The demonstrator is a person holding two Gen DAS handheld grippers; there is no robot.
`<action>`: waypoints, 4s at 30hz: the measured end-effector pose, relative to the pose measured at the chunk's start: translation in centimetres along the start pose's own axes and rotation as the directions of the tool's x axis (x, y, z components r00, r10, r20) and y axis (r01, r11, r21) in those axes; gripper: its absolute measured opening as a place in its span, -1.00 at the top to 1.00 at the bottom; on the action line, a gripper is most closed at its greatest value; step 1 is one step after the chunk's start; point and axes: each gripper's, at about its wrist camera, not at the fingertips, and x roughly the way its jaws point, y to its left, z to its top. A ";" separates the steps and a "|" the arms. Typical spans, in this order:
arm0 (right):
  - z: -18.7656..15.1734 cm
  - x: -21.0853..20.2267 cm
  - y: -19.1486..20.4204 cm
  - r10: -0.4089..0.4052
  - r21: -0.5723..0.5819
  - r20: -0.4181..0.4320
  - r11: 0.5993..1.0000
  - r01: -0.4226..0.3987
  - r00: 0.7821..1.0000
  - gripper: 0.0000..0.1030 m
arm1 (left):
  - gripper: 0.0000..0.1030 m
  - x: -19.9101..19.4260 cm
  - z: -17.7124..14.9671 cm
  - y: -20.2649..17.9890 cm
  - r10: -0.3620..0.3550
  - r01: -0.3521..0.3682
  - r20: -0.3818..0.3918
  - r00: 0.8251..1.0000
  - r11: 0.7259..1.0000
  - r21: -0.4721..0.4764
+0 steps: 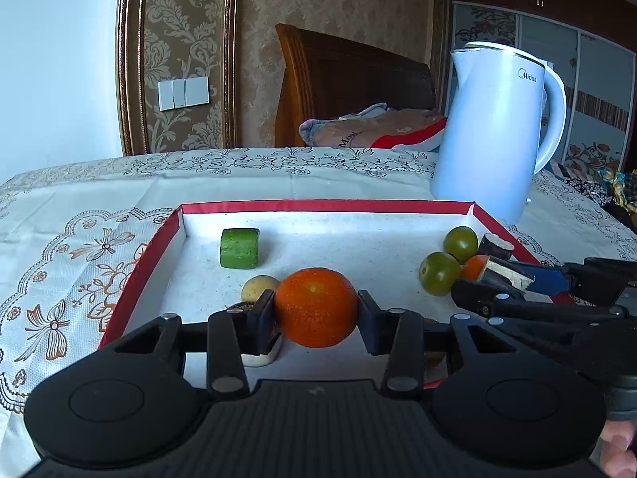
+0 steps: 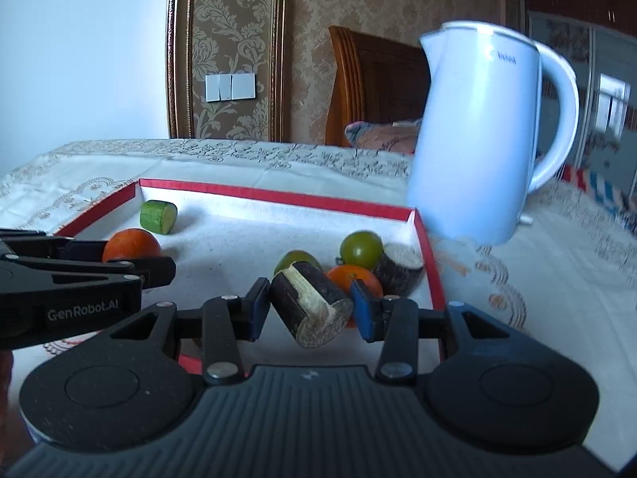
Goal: Organize fruits
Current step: 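Carry the orange and bark cylinder over the red tray with both tools, then open the left tool to drop the orange while the right releases the cylinder, then withdraw both tools from the tray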
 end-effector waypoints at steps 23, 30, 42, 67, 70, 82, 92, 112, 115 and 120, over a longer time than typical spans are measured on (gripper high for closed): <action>0.2 1.6 -0.8 -0.064 0.037 -0.028 0.997 0.065 0.998 0.19 | 0.17 1.2 -0.3 1.0 0.004 -0.007 -0.053 0.999 0.999 -0.045; 0.3 2.1 -0.6 -0.075 0.039 -0.027 0.996 0.076 0.997 0.19 | 0.17 1.9 -0.3 1.7 0.019 -0.024 -0.076 0.997 0.998 -0.061; 0.0 2.1 -0.9 -0.081 0.063 -0.035 0.995 0.083 0.996 0.18 | 0.17 1.9 -0.3 1.5 0.047 -0.051 -0.068 0.997 0.997 -0.054; -0.6 0.9 -1.7 -0.087 0.113 -0.018 0.990 0.088 0.996 -0.28 | -0.26 1.6 -0.6 2.0 0.063 -0.068 -0.067 0.996 0.995 -0.072; -0.6 0.7 -1.9 -0.090 0.122 -0.014 0.988 0.091 0.996 -0.31 | -0.26 1.5 -0.7 2.1 0.061 -0.066 -0.065 0.996 0.995 -0.073; -1.1 -0.3 -2.0 -0.103 0.127 -0.001 0.987 0.102 0.995 -0.55 | -0.26 1.0 -1.0 2.0 0.062 -0.066 -0.057 0.996 0.996 -0.063; -1.3 -0.7 -2.1 -0.096 0.126 0.006 0.988 0.094 0.995 -0.64 | -0.26 0.6 -1.1 2.1 0.062 -0.065 -0.048 0.997 0.996 -0.060; -1.7 -2.2 -1.6 -0.091 0.111 0.034 0.990 0.087 0.995 -0.85 | -0.46 -2.8 -1.8 2.6 0.038 -0.037 0.014 0.999 0.997 -0.066; -1.8 -2.6 -1.5 -0.085 0.113 0.039 0.990 0.080 0.996 -0.86 | -0.46 -3.2 -2.0 2.5 0.039 -0.038 0.018 0.999 0.998 -0.056; -2.3 -3.6 -1.6 -0.053 0.135 0.045 0.990 0.046 0.998 -0.90 | -0.47 -4.4 -2.6 2.3 0.030 -0.029 0.031 0.999 0.999 -0.039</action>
